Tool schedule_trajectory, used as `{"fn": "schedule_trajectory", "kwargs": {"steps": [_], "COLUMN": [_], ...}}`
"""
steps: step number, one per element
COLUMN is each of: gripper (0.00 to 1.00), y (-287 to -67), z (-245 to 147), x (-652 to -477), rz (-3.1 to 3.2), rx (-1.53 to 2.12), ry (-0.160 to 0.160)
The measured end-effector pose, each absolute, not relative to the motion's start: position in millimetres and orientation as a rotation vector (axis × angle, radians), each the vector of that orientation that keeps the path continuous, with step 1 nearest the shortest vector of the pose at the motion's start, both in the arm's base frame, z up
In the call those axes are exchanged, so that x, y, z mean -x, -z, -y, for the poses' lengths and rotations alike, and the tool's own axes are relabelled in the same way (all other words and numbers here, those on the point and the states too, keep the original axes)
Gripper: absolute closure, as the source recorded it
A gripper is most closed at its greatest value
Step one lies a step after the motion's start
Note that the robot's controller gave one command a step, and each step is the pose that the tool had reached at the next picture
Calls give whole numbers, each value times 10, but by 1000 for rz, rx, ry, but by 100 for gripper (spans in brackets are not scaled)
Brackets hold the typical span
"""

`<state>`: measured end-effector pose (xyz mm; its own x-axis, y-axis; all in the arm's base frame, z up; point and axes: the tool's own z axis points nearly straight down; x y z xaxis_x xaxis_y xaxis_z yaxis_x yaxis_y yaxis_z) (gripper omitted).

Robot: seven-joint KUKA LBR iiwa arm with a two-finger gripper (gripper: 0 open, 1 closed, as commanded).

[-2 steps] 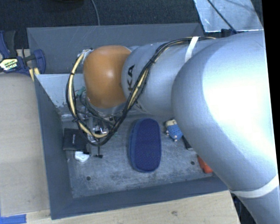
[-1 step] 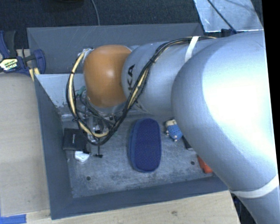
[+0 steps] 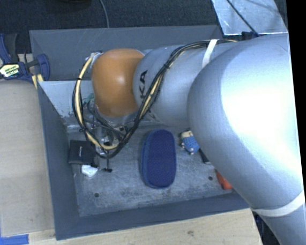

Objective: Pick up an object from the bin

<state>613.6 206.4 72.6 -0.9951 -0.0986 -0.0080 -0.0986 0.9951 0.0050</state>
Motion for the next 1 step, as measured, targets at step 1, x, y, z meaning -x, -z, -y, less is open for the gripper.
{"fn": "schedule_trajectory", "kwargs": {"steps": [1], "gripper": [100], "y": [-747], "z": [-2065], "x": [-6153], "rz": [-3126], "rx": [152], "ry": [-10]}}
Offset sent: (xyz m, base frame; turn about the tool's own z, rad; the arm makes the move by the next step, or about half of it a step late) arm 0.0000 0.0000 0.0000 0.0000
